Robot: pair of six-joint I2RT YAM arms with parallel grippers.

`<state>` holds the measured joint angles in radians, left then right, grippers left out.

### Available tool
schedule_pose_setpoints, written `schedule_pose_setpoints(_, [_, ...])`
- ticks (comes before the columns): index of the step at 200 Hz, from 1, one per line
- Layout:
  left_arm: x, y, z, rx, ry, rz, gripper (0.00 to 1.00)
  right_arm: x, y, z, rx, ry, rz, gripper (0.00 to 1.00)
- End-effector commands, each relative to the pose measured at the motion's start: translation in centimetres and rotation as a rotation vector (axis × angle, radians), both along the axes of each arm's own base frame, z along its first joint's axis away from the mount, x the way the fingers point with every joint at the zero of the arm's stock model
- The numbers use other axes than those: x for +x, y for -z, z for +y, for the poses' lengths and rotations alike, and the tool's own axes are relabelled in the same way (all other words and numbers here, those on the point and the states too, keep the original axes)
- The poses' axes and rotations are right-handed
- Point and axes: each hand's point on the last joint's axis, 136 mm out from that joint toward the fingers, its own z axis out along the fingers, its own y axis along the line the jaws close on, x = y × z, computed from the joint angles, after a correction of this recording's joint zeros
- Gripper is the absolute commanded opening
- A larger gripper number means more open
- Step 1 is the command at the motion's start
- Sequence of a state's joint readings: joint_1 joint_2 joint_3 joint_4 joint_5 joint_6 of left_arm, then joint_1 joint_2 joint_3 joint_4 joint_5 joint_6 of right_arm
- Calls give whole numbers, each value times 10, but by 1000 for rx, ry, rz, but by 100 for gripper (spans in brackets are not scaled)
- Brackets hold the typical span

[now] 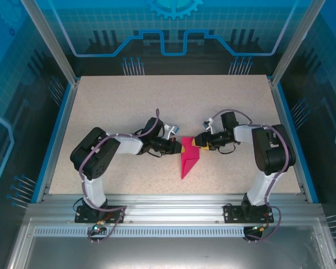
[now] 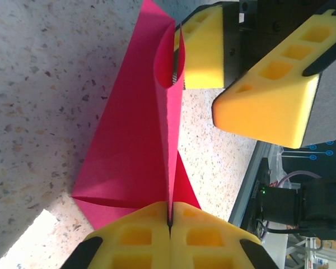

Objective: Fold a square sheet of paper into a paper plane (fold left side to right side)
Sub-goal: Fold the wing for the fifth time at the center of the table.

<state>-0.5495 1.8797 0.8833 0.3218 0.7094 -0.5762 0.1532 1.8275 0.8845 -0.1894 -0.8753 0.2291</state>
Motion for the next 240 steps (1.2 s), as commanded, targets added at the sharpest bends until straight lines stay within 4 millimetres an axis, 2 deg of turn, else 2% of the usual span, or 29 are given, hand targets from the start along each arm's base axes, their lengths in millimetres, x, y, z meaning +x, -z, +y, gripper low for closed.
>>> schedule_pose_setpoints(1, [-1, 9, 5, -7, 7, 13, 0, 3, -4, -3, 27, 1, -13, 53])
schedule_pose_setpoints(21, [1, 13, 5, -1, 3, 21, 0, 2, -4, -4, 21, 4, -7, 43])
schedule_pose_setpoints(27, [2, 14, 6, 2, 0, 23, 0, -6, 1, -5, 16, 6, 15, 39])
schedule_pose_setpoints(50, [3, 18, 5, 10, 1, 29, 0, -8, 1, -7, -1, 15, 17, 20])
schedule_pose_setpoints(77, [4, 18, 6, 31, 2, 23, 18, -10, 0, -11, -36, 28, 26, 0])
schedule_pose_setpoints(93, [6, 13, 9, 53, 1, 8, 27, -11, 0, -14, -75, 41, 40, 0])
schedule_pose_setpoints(126, [10, -3, 24, 126, -23, -50, 37, -16, 0, -15, -119, 54, 71, 0])
schedule_pose_setpoints(151, [12, -25, 41, 190, -56, -120, 44, -19, 0, -13, -135, 54, 86, 0])
schedule_pose_setpoints(171, [8, -47, 52, 226, -84, -168, 46, -19, -2, -12, -139, 57, 89, 0])
schedule_pose_setpoints(200, [-18, -74, 57, 203, -77, -200, 46, -22, -5, -10, -138, 60, 108, 0])
schedule_pose_setpoints(223, [-54, -78, 34, 197, 15, -208, 45, -15, -14, -6, -138, 60, 95, 0])
schedule_pose_setpoints(240, [-75, -70, 12, 206, 80, -194, 45, -16, -14, -4, -141, 57, 101, 0])
